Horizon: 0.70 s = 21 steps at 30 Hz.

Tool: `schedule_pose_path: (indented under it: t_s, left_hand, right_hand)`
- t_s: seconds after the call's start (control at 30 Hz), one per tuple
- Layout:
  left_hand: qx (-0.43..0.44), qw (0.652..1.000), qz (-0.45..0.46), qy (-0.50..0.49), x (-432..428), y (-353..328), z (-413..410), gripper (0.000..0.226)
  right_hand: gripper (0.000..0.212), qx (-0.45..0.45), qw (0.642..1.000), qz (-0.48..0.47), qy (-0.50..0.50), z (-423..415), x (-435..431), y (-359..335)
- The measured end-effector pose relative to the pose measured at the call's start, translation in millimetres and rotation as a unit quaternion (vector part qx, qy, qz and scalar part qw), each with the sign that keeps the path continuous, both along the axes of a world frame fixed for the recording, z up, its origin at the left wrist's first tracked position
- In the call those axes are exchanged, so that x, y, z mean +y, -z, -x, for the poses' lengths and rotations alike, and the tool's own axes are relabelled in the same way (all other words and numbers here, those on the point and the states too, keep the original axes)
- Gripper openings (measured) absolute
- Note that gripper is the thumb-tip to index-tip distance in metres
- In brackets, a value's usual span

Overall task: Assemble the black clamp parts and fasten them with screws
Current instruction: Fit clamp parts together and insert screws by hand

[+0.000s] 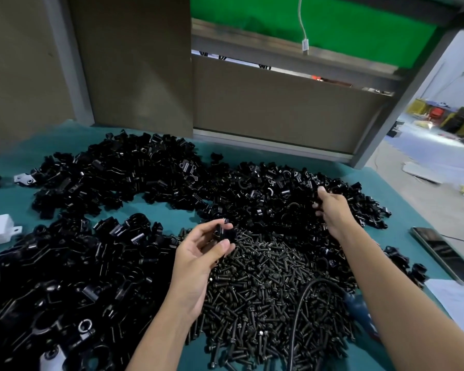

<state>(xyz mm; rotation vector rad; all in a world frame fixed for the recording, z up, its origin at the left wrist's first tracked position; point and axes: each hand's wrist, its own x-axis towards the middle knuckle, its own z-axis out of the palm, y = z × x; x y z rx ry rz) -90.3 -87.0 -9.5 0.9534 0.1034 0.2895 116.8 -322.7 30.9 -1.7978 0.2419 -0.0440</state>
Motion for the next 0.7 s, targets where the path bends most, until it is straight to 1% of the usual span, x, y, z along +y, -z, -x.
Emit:
schedule_pose_path:
  t_s: [0.03,0.1,0.13,0.17,0.2,0.27,0.3,0.33,0.37,0.43,0.5,0.57,0.63,0.7]
  left_hand:
    - [0.000,1.000,0.002,0.000,0,0,0,0.035]
    - [-0.002,1.000,0.008,0.001,0,0,0,0.035]
    - [-0.003,1.000,0.011,0.002,0,0,-1,0.036]
    - [-0.004,1.000,0.014,0.002,0,0,-1,0.036]
    - [-0.004,1.000,0.015,0.004,0,1,-1,0.036]
    - [-0.004,1.000,0.009,0.008,-1,1,-1,0.035]
    - [-0.004,1.000,0.005,0.010,-1,1,-1,0.035]
    - [-0.004,1.000,0.003,0.012,-2,1,-1,0.035]
    - [-0.004,1.000,0.002,0.013,-2,1,0,0.035]
    - [-0.002,1.000,0.000,0.016,-1,2,0,0.036]
    - [0.000,1.000,0.000,0.018,-1,2,0,0.036]
    - [0.002,1.000,-0.003,0.023,-2,2,0,0.036]
    - [0.003,0.999,-0.015,0.029,-3,2,1,0.035]
    - [0.005,0.999,-0.040,0.035,-5,1,2,0.035]
  right_hand:
    - [0.024,0.009,0.996,-0.090,-0.004,3,-3,-1]
    - [0.021,0.022,0.968,-0.248,-0.033,13,-5,-3]
    - [0.021,0.031,0.952,-0.301,-0.053,19,-5,-4]
    - [0.024,0.041,0.940,-0.330,-0.073,25,-4,-6]
    - [0.030,0.049,0.935,-0.339,-0.093,32,-3,-7]
    - [0.054,0.058,0.934,-0.328,-0.131,43,4,-10]
    - [0.062,0.062,0.934,-0.320,-0.145,47,8,-10]
    - [0.063,0.065,0.934,-0.315,-0.155,52,12,-11]
    - [0.059,0.066,0.933,-0.315,-0.159,56,17,-11]
    - [0.044,0.056,0.932,-0.319,-0.162,63,25,-12]
    - [0.036,0.035,0.934,-0.313,-0.170,71,30,-12]
    - [0.034,0.008,0.936,-0.301,-0.184,83,35,-14]
    - [0.037,-0.013,0.935,-0.291,-0.201,100,44,-16]
    - [0.039,-0.017,0.935,-0.279,-0.216,120,59,-16]
